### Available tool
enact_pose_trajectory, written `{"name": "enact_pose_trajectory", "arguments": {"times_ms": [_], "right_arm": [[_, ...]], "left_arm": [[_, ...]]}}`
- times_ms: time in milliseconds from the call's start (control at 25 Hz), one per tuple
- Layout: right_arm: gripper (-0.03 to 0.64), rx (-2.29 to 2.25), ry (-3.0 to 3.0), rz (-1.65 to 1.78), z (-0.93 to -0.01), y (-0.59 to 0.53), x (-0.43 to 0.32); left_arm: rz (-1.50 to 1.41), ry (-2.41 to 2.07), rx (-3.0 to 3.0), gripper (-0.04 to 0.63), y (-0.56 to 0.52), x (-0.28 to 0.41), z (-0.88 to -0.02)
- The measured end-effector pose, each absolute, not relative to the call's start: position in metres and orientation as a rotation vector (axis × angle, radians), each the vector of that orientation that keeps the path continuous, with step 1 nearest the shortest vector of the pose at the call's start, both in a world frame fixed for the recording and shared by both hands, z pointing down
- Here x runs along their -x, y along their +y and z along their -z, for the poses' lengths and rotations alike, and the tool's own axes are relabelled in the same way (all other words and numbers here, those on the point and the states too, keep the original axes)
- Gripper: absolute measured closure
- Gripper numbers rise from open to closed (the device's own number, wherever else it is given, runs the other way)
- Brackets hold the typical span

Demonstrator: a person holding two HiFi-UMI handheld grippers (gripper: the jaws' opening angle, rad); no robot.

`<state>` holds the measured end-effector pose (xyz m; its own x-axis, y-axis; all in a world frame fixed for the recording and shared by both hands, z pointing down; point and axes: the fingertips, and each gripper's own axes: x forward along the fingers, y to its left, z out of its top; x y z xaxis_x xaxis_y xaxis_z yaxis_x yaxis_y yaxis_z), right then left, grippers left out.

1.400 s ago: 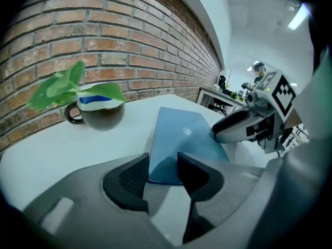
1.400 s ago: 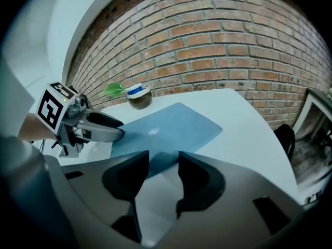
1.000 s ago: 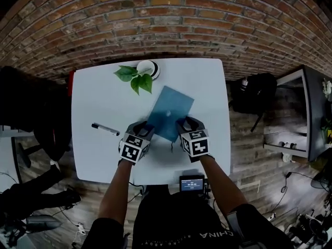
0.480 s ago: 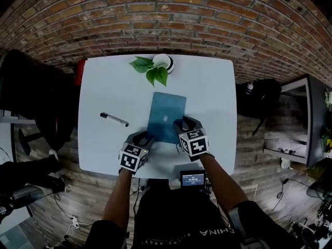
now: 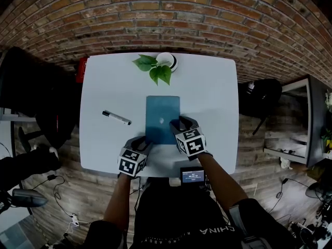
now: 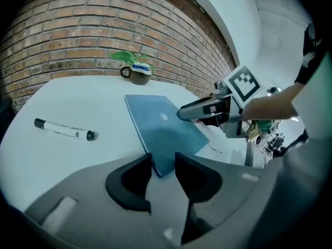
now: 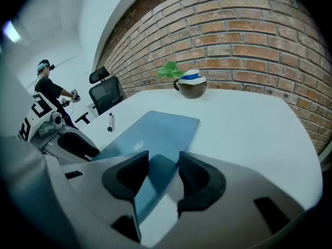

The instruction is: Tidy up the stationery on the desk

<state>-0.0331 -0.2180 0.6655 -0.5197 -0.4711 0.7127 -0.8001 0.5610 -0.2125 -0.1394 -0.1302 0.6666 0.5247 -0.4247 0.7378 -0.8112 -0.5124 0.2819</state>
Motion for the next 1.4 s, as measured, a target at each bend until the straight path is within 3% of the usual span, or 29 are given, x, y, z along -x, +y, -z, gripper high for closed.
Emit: {"name": "enact_pose_trajectory", "arguments": {"times_ms": [720, 880, 1000, 1040, 1160, 1400], "right_arm": [[0.442, -0.966, -2.226, -0.689, -0.659, -0.21, 0.021], [0.486, -0.955, -2.245, -0.669, -0.648, -0.201, 0.012], [0.576, -0.946, -2.261, -0.663, -0.64, -0.193, 0.004], [0.606, -0.935, -2.269, -0.668, -0.638, -0.19, 0.002], [0.607, -0.892, -2.28, -0.697, -0.637, -0.176, -0.005], [0.607, -0.903, -2.249, -0.738, -0.645, -0.168, -0.002]], "left_arm": [[-0.782, -1.078, -2.15, 0.442, -0.123, 0.137, -0.66], [-0.782, -1.178, -2.125, 0.443, -0.114, 0.139, -0.653], [-0.797, -1.27, -2.1, 0.443, -0.108, 0.141, -0.648], [-0.803, -1.3, -2.093, 0.454, -0.107, 0.141, -0.646], [-0.81, -1.371, -2.068, 0.55, -0.105, 0.141, -0.639], [-0.813, -1.402, -2.103, 0.583, -0.124, 0.146, -0.631]]}}
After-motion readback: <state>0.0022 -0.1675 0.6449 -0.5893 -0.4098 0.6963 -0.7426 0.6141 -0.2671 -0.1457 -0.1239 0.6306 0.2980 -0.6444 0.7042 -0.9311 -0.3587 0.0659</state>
